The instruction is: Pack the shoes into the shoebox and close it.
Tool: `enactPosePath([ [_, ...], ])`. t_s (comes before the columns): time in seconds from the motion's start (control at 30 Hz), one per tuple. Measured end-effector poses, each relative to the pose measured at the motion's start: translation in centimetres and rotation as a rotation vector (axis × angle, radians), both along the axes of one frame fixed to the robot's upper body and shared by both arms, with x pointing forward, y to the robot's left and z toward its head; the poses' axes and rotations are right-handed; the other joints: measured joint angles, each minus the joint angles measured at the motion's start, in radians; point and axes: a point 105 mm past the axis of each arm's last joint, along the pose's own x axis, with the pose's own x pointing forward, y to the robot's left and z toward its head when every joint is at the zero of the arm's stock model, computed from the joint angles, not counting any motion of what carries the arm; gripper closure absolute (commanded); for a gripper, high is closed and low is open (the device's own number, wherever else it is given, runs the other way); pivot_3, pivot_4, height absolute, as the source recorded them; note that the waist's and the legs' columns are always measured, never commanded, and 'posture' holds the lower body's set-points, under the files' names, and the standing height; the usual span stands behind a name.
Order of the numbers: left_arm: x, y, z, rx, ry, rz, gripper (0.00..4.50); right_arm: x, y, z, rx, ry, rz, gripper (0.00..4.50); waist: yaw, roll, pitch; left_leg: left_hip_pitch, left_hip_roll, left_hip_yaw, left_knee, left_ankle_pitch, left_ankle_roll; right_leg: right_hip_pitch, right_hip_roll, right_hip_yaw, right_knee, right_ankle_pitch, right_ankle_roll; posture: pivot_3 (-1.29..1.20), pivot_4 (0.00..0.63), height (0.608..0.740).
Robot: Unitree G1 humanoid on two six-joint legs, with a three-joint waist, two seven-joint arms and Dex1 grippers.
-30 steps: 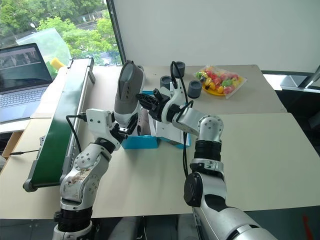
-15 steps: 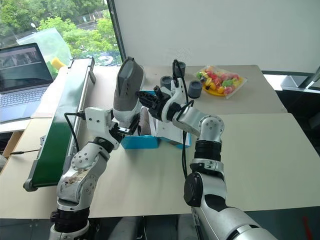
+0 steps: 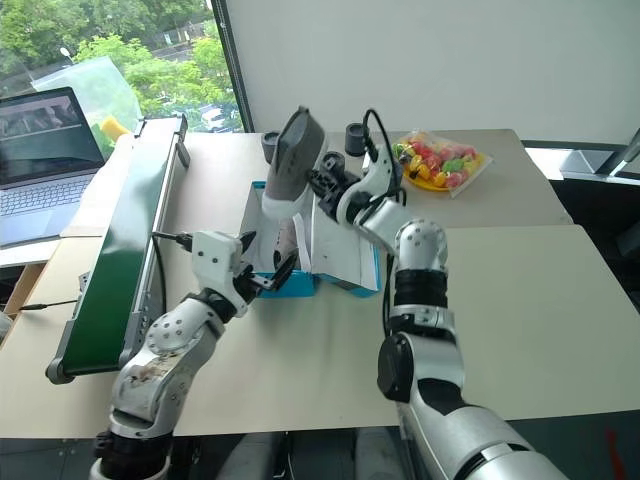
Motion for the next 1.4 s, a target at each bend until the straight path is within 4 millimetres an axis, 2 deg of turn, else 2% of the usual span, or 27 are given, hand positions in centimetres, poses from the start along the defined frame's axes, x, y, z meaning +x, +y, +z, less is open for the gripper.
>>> enactPosePath([
  [0.07,-0.2,1.8,0.3,0.086,-0.012,0.011,0.05,0.2,0.0,0.8,-0.052,-0.015,-0.002,4.25,-0.003,0.000,0.000,0.001,0.000,0.000,-0.001,0.000,0.000,0.000,0.001,0.000,0.000,0.000,0.000,0.00,0.150,0.736],
  [0.17,-1.3,5.5,0.8,0.227,0.005,0.007,0.05,0.3,0.6,0.1,-0.202,0.035,0.055,4.25,-0.008,0.001,0.000,0.001,0.000,0.001,-0.001,0.000,0.000,0.000,0.000,0.001,0.000,0.000,0.000,0.00,0.150,0.736],
  [0.27,-2.5,7.7,1.0,0.298,0.046,-0.020,0.05,-0.1,1.4,-0.1,-0.306,0.096,0.119,4.25,-0.007,0.001,0.001,0.000,0.000,0.001,-0.001,0.000,0.000,-0.001,0.000,0.001,-0.001,0.000,0.000,0.00,0.150,0.736],
  [0.4,-4.9,7.7,-0.1,0.386,0.163,-0.212,0.05,-0.9,3.4,0.7,-0.438,0.169,0.201,4.25,-0.008,0.002,0.001,0.000,0.000,0.001,-0.002,0.000,0.000,-0.001,0.000,0.000,-0.001,0.000,-0.001,0.00,0.150,0.736],
  [0.5,-5.4,7.8,0.4,0.416,0.170,-0.264,0.05,-1.1,4.0,0.5,-0.486,0.204,0.216,4.25,0.000,0.002,0.001,0.001,0.000,0.000,-0.002,0.000,0.000,0.000,0.000,0.000,-0.003,-0.001,-0.001,0.00,0.150,0.736],
  [0.83,-5.4,6.6,0.0,0.415,0.169,-0.323,0.05,-1.7,5.8,-2.9,-0.633,0.298,0.254,4.25,0.000,0.002,0.001,0.000,0.000,0.000,-0.002,0.000,0.000,0.000,0.000,0.000,0.000,0.000,-0.001,0.00,0.150,0.736],
  [0.97,-5.3,6.4,0.2,0.417,0.159,-0.332,0.05,-2.4,8.5,-4.6,-0.656,0.303,0.295,4.25,-0.017,0.002,0.001,0.001,0.001,0.000,-0.002,0.000,0.000,0.000,0.001,0.000,0.000,0.000,-0.001,0.00,0.150,0.736],
  [1.03,-5.2,6.3,0.3,0.417,0.155,-0.335,0.05,-2.6,9.2,-5.1,-0.649,0.310,0.307,4.25,-0.019,0.002,0.001,0.001,0.000,0.000,-0.002,0.000,0.000,0.000,0.000,0.000,0.000,0.000,-0.001,0.00,0.150,0.736],
  [1.4,-5.3,6.3,0.2,0.418,0.157,-0.335,0.05,-2.1,9.7,-6.7,-0.599,0.359,0.237,4.25,-0.023,0.002,0.001,0.001,0.000,0.000,-0.002,0.000,0.000,0.000,0.001,0.000,0.000,0.000,-0.001,0.00,0.150,0.736],
])
